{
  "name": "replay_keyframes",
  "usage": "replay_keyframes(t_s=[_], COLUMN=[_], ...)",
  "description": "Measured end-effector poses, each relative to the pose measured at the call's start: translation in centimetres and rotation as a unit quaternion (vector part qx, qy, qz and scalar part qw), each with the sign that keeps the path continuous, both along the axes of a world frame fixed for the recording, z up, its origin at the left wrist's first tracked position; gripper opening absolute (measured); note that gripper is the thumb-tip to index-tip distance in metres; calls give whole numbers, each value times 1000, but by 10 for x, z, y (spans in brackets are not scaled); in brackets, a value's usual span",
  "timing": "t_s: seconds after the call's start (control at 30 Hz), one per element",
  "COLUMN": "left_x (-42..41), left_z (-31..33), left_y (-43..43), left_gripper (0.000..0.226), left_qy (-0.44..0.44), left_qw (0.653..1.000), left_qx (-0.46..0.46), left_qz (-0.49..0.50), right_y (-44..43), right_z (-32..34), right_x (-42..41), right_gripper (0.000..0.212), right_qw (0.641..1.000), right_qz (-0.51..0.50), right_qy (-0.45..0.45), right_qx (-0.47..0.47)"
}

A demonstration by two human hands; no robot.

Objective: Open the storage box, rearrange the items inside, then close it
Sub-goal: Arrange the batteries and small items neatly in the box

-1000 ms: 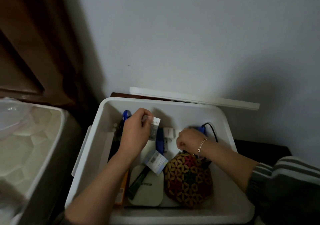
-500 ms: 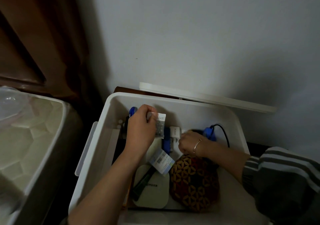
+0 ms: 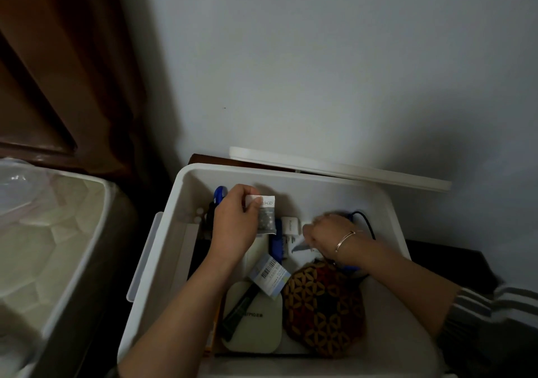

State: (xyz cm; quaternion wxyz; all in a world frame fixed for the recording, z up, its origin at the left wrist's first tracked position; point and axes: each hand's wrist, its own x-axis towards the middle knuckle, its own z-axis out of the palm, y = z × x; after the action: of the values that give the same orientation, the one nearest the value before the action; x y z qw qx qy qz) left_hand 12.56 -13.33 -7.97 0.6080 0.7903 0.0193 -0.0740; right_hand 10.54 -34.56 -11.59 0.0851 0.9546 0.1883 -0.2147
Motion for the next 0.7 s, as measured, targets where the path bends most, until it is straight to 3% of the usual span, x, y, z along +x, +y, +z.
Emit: replay_keyframes(t_s=[0.07,0.17,0.23,0.33,0.4,0.57,0.7], left_x=[-1,-4,-8,-16,-21,-48,-74], left_z=[1,5,8,15,19,34,48], left_y=[-1,-3,-3,-4,-7,-14,-6], left_gripper=[14,16,16,18,18,20,26], left_qy=[15,23,39,90,137,180,215], left_qw=[1000,999,997,990,981,957,930], left_qx=[-4,-17,-53,-98,-115,-141,-162], left_qz=[-11,-27,-34,-49,-80,-178,-252], right_y=[-3,-5,-5,-2,2,19,34], right_z=[15,39,56,79,94,115,119], right_x=[-6,-21,-33,-50,-59,-73,-83], right_gripper=[10,13,17,22,28,14,13], right_qw=[984,890,821,775,786,881,889], right_qz=[-123,-303,-359,-361,-326,-233,-232], right_qy=[-49,-81,-81,-76,-67,-42,-71], right_qx=[118,332,438,512,521,410,388])
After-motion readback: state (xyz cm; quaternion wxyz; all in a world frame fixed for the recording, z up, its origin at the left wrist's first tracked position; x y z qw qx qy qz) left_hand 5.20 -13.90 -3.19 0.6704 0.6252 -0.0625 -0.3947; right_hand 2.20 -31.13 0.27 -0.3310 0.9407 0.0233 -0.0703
